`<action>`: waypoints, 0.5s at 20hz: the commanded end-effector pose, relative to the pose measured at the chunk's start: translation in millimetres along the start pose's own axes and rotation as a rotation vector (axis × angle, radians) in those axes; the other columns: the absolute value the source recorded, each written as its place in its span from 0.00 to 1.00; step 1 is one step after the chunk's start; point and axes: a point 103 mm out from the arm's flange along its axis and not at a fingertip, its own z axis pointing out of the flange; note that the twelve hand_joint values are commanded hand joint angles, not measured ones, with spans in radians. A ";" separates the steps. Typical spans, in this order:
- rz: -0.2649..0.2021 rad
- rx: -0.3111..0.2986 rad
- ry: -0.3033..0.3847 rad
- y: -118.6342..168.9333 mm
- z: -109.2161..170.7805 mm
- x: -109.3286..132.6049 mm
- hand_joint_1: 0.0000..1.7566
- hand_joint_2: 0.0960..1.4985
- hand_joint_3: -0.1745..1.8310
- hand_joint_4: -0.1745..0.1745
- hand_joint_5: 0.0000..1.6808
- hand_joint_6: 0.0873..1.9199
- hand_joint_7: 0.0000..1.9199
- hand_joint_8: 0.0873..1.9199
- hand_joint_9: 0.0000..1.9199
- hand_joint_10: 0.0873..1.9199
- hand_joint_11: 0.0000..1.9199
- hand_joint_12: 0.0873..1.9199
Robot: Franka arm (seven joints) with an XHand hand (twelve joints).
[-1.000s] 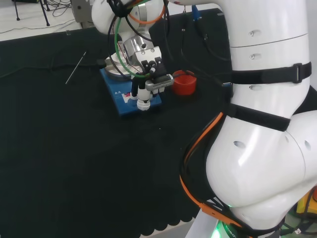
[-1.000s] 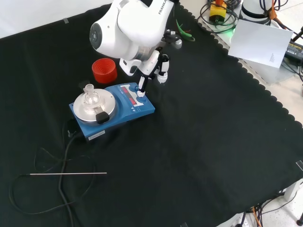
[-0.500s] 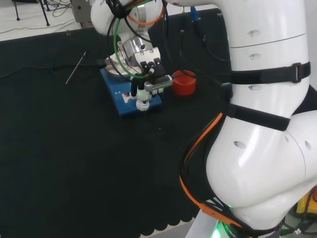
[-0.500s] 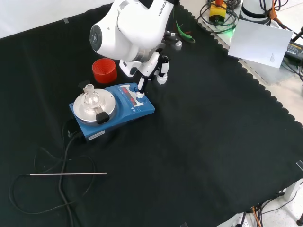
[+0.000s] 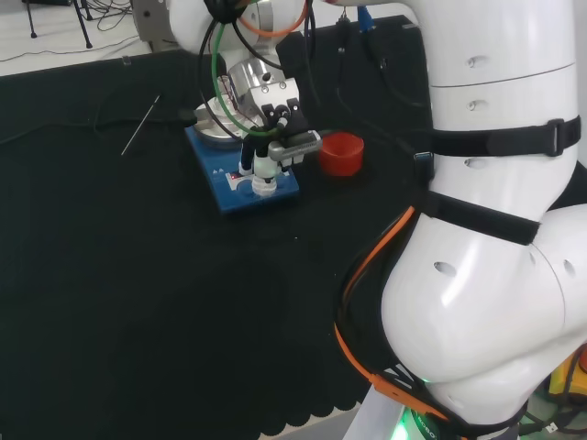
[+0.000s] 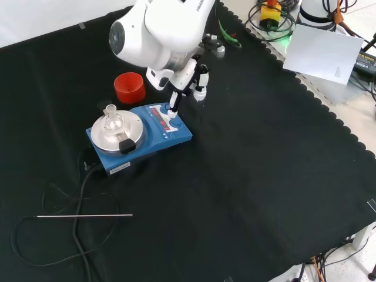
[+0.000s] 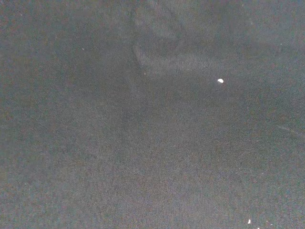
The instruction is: Turn on the heater.
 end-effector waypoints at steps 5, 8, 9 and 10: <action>-0.005 -0.053 0.028 -31.6 -20.9 -10.6 0.82 0.82 0.00 0.49 0.18 0.00 0.83 1.00 0.95 0.94 1.00 0.80; 0.009 -0.062 0.026 -35.0 -22.4 -8.5 0.82 0.82 0.00 0.49 0.18 0.00 0.83 1.00 0.95 0.94 1.00 0.80; 0.013 -0.065 0.025 -35.5 -22.6 -7.3 0.82 0.82 0.00 0.49 0.18 0.00 0.83 1.00 0.95 0.94 1.00 0.80; 0.012 -0.068 0.027 -35.8 -22.9 -7.7 0.82 0.82 0.00 0.49 0.18 0.00 0.83 1.00 0.95 0.94 1.00 0.80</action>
